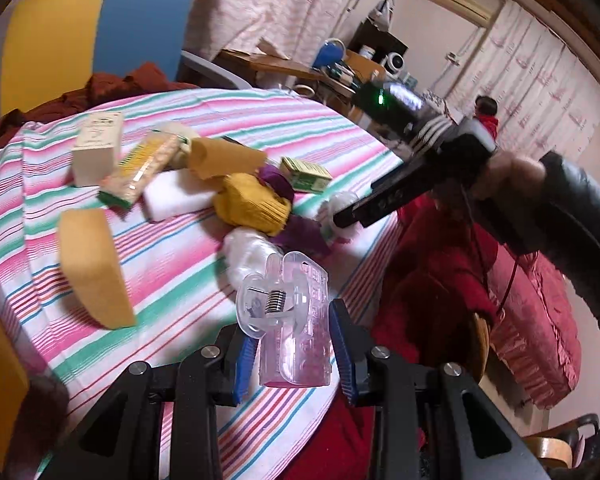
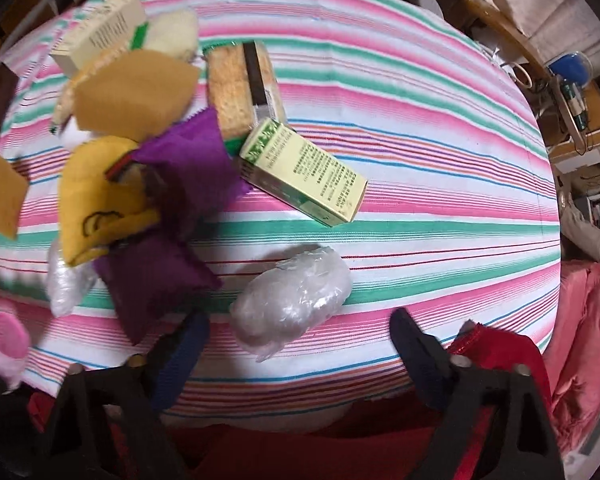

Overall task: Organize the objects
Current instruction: 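Grasp the plastic-wrapped bundle with the right tool while the left tool carries the curler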

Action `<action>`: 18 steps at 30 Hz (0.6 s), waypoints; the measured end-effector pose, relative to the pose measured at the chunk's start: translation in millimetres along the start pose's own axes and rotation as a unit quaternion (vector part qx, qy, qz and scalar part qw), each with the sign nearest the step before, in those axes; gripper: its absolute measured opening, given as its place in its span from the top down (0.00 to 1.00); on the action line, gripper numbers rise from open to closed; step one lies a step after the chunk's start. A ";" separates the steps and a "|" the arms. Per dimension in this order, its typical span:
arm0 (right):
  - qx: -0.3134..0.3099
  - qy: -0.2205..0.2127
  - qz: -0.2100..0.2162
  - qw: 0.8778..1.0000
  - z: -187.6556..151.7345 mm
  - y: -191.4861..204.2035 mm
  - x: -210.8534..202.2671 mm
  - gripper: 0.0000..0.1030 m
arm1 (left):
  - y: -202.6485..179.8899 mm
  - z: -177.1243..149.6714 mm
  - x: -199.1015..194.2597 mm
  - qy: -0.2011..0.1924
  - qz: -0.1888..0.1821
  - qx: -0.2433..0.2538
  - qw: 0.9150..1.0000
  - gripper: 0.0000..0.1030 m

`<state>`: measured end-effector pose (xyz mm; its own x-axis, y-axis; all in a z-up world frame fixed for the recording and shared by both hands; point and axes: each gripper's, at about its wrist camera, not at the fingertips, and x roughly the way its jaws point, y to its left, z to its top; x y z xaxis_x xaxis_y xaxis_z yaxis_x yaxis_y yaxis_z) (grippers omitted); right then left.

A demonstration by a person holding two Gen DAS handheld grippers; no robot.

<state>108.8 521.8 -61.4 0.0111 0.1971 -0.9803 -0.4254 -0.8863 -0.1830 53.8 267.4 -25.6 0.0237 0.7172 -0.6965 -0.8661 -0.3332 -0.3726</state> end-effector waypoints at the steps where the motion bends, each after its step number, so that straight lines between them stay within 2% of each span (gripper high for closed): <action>1: -0.001 0.004 0.001 1.000 -0.2 -0.5 1.2 0.30 | 1.0 0.8 -2.1 -0.003 0.000 -0.004 1.000 0.67; 4: 0.001 0.011 0.016 1.000 -1.6 -3.4 7.0 0.49 | 3.2 2.3 -8.6 -0.012 0.004 -0.010 1.000 0.67; 8: 0.010 0.002 0.017 1.000 -3.1 -9.2 6.2 0.57 | 6.1 3.9 -15.1 -0.023 0.011 -0.016 1.000 0.67; 13: 0.024 -0.034 0.009 0.999 -13.0 -15.8 -12.5 0.58 | 9.9 2.5 -32.4 -0.043 0.020 -0.025 0.999 0.67; 18: 0.034 -0.111 0.010 0.993 -29.3 -15.7 -72.7 0.58 | 20.3 -0.7 -60.9 -0.071 0.036 -0.043 0.996 0.67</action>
<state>141.2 509.1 10.6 -0.1946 0.2747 -0.9416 -0.4840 -0.8619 -0.1514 35.2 216.5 8.8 -0.1126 0.7674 -0.6312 -0.8169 -0.4331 -0.3809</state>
